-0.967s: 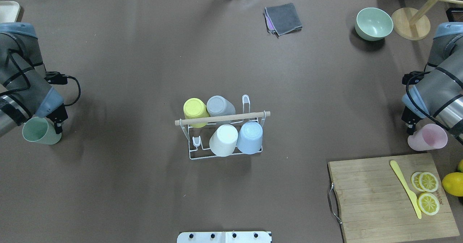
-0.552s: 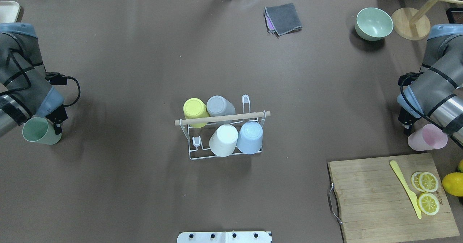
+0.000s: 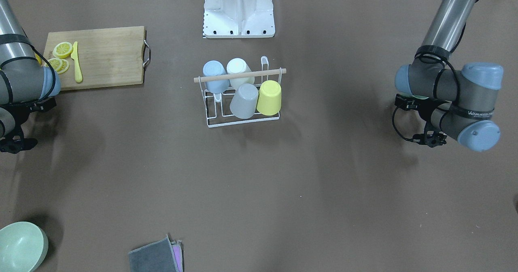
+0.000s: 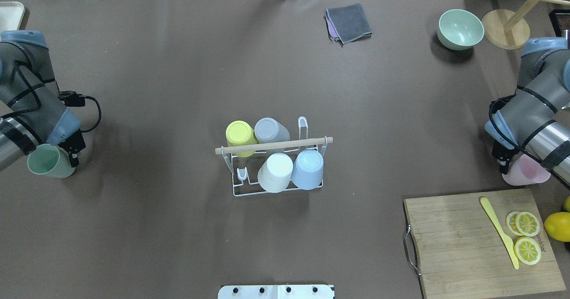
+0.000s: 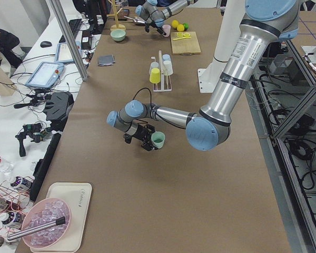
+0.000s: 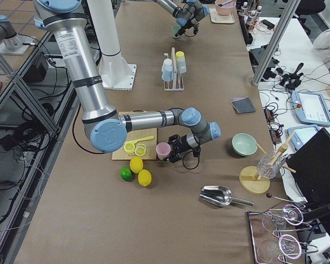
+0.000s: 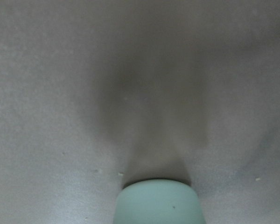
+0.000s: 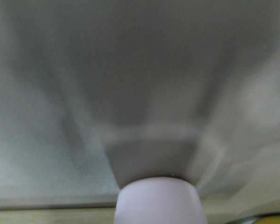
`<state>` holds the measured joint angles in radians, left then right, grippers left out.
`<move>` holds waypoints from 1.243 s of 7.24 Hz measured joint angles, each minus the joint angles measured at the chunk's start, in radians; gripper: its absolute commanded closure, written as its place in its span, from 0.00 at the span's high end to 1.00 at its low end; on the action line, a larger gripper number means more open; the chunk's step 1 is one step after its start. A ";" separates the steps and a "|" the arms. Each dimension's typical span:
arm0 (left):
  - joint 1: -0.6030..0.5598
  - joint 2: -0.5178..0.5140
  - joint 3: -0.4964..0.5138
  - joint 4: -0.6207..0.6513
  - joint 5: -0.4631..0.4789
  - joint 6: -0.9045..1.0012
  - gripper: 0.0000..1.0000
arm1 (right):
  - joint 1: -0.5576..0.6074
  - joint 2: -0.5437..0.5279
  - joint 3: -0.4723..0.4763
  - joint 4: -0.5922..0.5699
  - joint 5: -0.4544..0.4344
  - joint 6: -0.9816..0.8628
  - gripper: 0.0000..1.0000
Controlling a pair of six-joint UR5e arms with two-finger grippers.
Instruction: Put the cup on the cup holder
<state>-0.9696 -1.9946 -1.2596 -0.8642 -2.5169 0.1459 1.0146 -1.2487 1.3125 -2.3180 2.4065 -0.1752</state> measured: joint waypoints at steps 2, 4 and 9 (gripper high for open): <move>0.003 -0.001 0.026 0.003 -0.007 0.036 0.98 | -0.006 0.001 -0.014 -0.004 -0.001 -0.005 0.92; 0.004 -0.004 0.032 0.013 -0.010 0.048 0.98 | -0.011 0.001 -0.022 -0.004 -0.002 -0.006 0.80; 0.009 -0.019 0.034 0.067 -0.011 0.051 0.98 | -0.020 0.003 -0.025 -0.012 0.000 -0.015 0.24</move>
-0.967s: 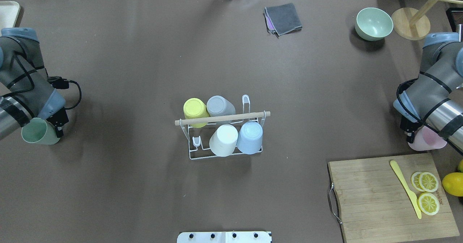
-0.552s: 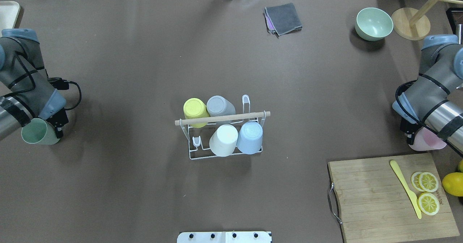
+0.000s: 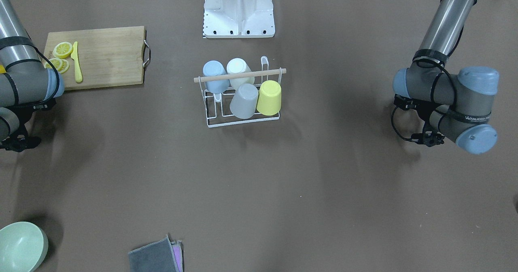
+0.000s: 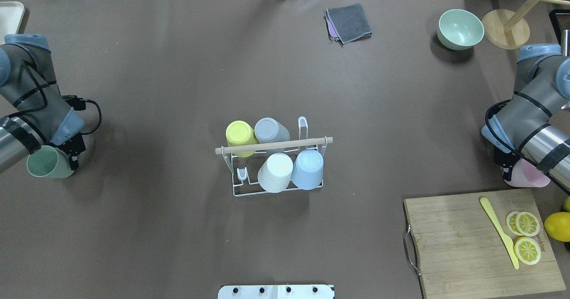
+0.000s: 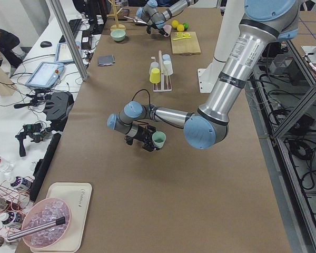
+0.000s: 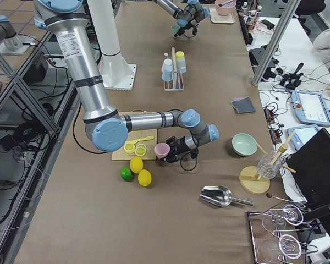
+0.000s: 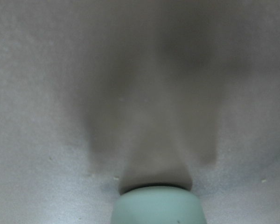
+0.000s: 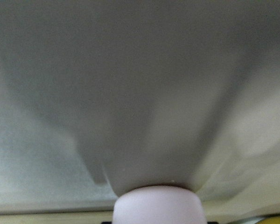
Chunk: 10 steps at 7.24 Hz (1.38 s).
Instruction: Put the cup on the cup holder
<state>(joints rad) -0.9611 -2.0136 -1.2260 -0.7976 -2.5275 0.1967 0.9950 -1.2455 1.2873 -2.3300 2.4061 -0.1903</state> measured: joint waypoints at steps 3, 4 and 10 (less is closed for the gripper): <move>0.016 -0.003 0.010 0.023 0.000 0.013 0.97 | 0.018 0.001 0.007 0.000 0.015 -0.026 0.24; 0.017 -0.005 0.010 0.045 0.000 0.038 0.94 | 0.035 0.002 0.014 0.001 0.021 -0.042 0.24; 0.016 -0.011 0.003 0.101 0.000 0.070 0.00 | 0.140 0.017 0.082 0.015 0.100 -0.077 0.24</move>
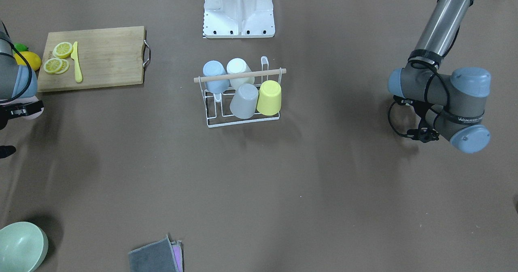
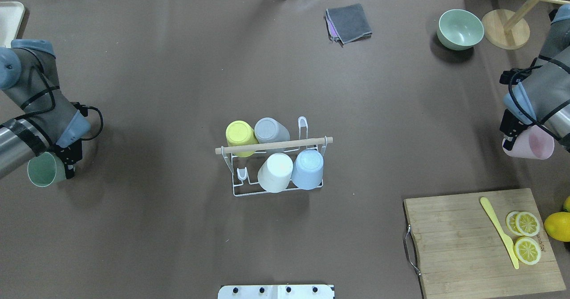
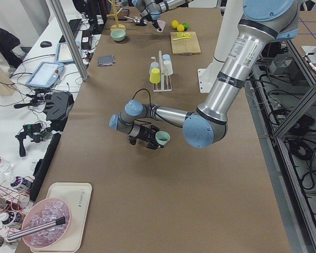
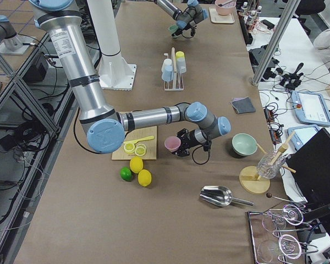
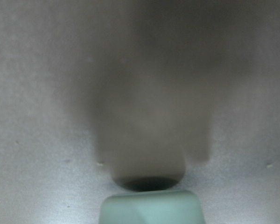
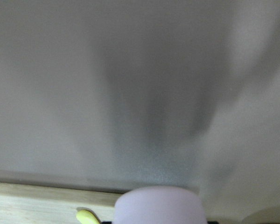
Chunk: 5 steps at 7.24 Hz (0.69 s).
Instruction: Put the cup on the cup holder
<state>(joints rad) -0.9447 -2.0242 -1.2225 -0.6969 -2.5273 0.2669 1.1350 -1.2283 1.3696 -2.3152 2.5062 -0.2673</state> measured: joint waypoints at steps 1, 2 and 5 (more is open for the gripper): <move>-0.001 -0.002 -0.004 0.020 0.000 0.000 0.00 | 0.013 0.001 0.001 0.000 0.031 -0.017 0.24; -0.004 -0.005 -0.016 0.052 0.001 0.001 0.00 | 0.021 0.001 0.002 0.001 0.065 -0.032 0.24; -0.029 -0.008 -0.086 0.156 0.005 0.003 0.00 | 0.035 -0.013 -0.001 0.072 0.160 -0.041 0.24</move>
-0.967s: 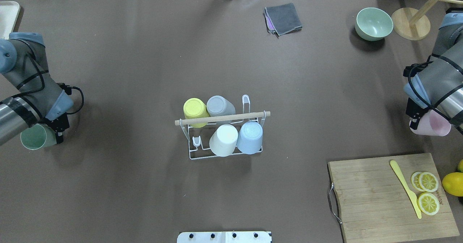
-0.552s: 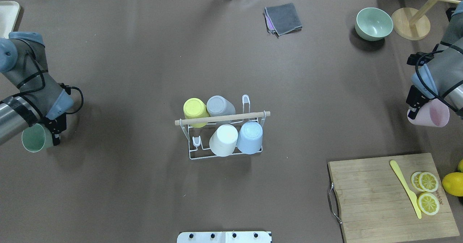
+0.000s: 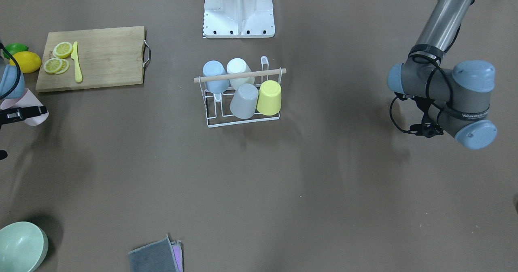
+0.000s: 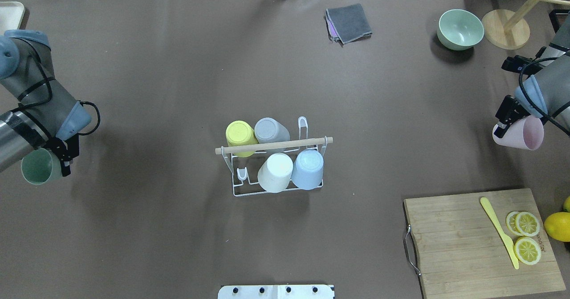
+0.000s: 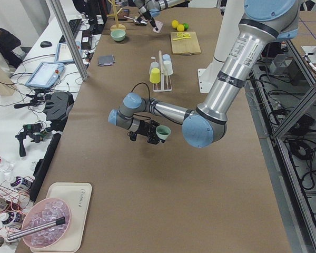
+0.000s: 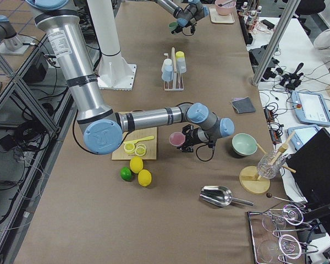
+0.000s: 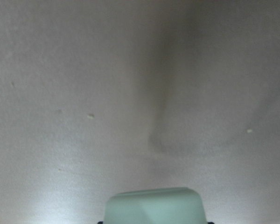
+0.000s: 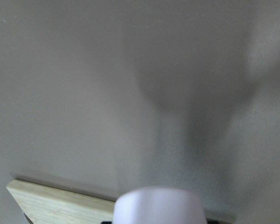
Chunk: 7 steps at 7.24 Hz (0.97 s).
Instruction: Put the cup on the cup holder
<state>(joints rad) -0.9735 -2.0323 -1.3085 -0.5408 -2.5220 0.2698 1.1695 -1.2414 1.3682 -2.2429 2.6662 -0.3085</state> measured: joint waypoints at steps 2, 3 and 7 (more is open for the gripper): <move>-0.061 0.001 -0.080 0.015 0.023 -0.001 0.00 | 0.000 -0.012 -0.006 0.074 0.085 -0.002 0.23; -0.092 0.001 -0.138 0.014 0.076 -0.001 0.00 | 0.000 -0.015 -0.008 0.115 0.125 -0.003 0.23; -0.130 0.009 -0.345 -0.083 0.358 -0.009 0.00 | -0.004 -0.018 -0.011 0.259 0.260 -0.003 0.22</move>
<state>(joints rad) -1.1035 -2.0228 -1.6535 -0.6241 -2.1636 0.2605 1.1659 -1.2592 1.3575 -1.9834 2.9264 -0.3114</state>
